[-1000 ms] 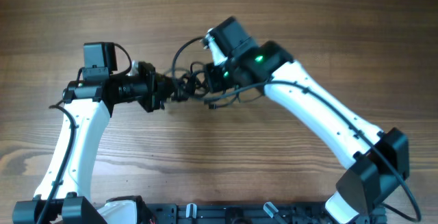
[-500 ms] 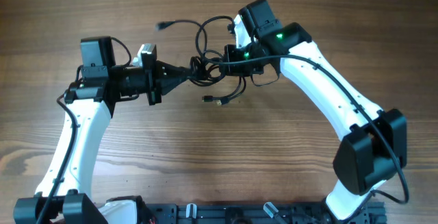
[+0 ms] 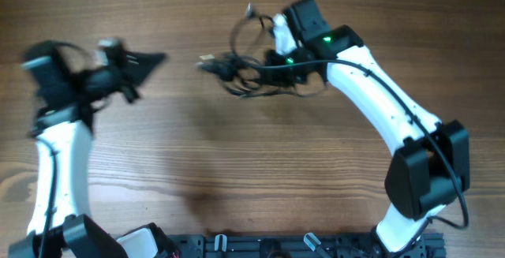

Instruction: Untangle cables

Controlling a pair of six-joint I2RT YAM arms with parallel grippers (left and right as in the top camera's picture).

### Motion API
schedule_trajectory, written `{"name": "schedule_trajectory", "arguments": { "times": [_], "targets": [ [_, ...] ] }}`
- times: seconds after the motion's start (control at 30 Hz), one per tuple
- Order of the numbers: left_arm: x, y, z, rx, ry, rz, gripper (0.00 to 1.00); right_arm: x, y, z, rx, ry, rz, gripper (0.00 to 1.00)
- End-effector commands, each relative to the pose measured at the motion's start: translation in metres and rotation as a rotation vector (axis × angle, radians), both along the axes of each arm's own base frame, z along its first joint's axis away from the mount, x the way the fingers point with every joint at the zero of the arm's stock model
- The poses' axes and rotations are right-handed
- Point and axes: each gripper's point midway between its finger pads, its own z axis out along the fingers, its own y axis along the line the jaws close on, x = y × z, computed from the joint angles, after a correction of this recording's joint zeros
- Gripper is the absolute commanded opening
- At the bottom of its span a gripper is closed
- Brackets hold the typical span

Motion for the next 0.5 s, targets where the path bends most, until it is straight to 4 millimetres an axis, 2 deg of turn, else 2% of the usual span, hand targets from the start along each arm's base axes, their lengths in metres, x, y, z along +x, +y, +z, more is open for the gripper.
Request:
{"name": "schedule_trajectory", "arguments": {
  "times": [0.0, 0.07, 0.13, 0.23, 0.27, 0.33, 0.4, 0.47],
  "targets": [
    [0.000, 0.030, 0.032, -0.012, -0.027, 0.086, 0.04, 0.007, -0.063, -0.060, -0.230, 0.052, -0.105, 0.05],
    [0.004, 0.041, 0.030, -0.002, -0.026, 0.137, 0.04, 0.003, -0.064, -0.065, -0.235, 0.065, -0.104, 0.04],
    [0.004, 0.041, 0.030, 0.026, -0.066, 0.135, 0.04, 0.001, -0.060, -0.064, -0.211, 0.070, -0.081, 0.05],
    [0.003, 0.024, 0.030, 0.128, -0.231, 0.076, 0.04, -0.003, -0.038, -0.056, -0.091, 0.055, 0.031, 0.04],
    [0.002, 0.011, 0.029, 0.191, -0.341, 0.029, 0.04, -0.007, -0.024, -0.049, -0.010, 0.054, 0.094, 0.05],
    [0.001, -0.006, 0.024, 0.249, -0.436, -0.020, 0.04, -0.008, -0.017, -0.041, 0.033, 0.052, 0.114, 0.05],
    [0.001, -0.023, 0.007, 0.318, -0.457, -0.044, 0.04, -0.009, -0.007, -0.026, 0.098, 0.032, 0.152, 0.04],
    [0.004, -0.031, -0.029, 0.440, -0.354, -0.025, 0.04, -0.011, 0.000, -0.007, 0.156, 0.012, 0.179, 0.05]
  ]
}}
